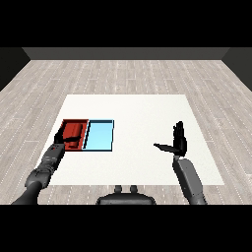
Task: Pick the red can and put it in the red box
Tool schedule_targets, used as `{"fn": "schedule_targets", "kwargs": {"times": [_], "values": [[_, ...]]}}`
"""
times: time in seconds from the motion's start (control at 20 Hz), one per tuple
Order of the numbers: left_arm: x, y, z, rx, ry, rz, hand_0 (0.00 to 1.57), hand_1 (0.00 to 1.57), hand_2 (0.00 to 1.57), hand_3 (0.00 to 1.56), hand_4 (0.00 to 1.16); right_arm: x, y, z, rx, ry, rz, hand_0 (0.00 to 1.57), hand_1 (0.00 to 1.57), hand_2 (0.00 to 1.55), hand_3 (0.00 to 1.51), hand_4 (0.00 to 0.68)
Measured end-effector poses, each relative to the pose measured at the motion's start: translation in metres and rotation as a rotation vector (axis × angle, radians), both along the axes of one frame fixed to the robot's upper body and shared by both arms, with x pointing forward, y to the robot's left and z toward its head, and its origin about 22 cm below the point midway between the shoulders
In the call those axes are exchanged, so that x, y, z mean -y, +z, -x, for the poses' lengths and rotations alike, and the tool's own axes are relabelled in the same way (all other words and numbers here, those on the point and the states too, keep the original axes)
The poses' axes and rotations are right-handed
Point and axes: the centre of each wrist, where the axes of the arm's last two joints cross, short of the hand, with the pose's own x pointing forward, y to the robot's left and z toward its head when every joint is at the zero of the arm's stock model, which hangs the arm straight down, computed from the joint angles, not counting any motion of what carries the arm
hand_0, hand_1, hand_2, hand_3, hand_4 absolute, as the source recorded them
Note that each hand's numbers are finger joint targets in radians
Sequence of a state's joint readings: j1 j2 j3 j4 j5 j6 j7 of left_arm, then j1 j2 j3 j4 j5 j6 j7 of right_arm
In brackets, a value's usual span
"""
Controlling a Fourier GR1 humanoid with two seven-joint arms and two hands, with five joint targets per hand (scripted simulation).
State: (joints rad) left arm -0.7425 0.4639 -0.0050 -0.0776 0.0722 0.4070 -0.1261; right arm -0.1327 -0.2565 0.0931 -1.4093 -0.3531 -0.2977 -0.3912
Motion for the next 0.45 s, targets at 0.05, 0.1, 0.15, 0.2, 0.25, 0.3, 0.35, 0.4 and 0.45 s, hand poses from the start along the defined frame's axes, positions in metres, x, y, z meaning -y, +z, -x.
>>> {"fn": "schedule_targets", "kwargs": {"times": [0.05,0.1,0.15,0.2,0.25,0.3,0.35,0.4,0.45], "values": [[0.0,0.002,-0.001,0.042,-0.019,0.013,0.0,0.0,0.0,0.0,0.0,-0.002,0.0,-0.002,0.004,0.006,-0.002,0.0,0.0,0.0,0.0,0.0],[-0.001,0.005,-0.003,0.095,-0.03,0.02,1.16,1.16,1.13,0.0,0.0,-0.001,0.003,-0.003,0.01,0.01,-0.001,0.0,0.0,0.0,0.0,0.0],[-0.003,0.007,-0.004,0.147,-0.039,0.025,1.4,1.4,1.29,0.0,0.0,-0.003,0.002,-0.003,0.017,0.02,-0.004,0.0,0.0,0.0,0.0,0.0],[-0.005,0.013,-0.006,0.198,-0.056,0.03,1.36,1.36,1.25,0.0,0.0,-0.006,0.0,0.0,0.025,0.024,-0.012,0.0,0.0,0.0,0.0,0.0],[-0.006,0.018,-0.009,0.255,-0.078,0.052,0.67,0.67,0.38,0.0,0.0,-0.004,0.001,0.001,0.032,0.034,-0.014,0.0,0.0,0.0,0.0,0.0],[-0.002,0.023,-0.015,0.31,-0.111,0.075,0.22,0.22,0.0,0.0,0.0,-0.006,0.002,0.002,0.034,0.042,-0.015,0.0,0.0,0.0,0.0,0.0],[0.002,0.021,-0.014,0.356,-0.139,0.098,1.11,1.11,1.17,0.0,0.0,-0.008,0.002,0.002,0.036,0.055,-0.014,0.0,0.0,0.0,0.0,0.0],[0.007,0.02,-0.016,0.399,-0.17,0.117,0.0,0.0,0.0,0.0,0.0,-0.006,0.002,0.004,0.044,0.065,-0.01,0.0,0.0,0.0,0.0,0.0],[0.012,0.02,-0.017,0.45,-0.206,0.142,0.0,0.0,0.0,0.0,0.0,-0.009,0.002,0.005,0.048,0.079,-0.008,0.0,0.0,0.0,0.0,0.0]]}}
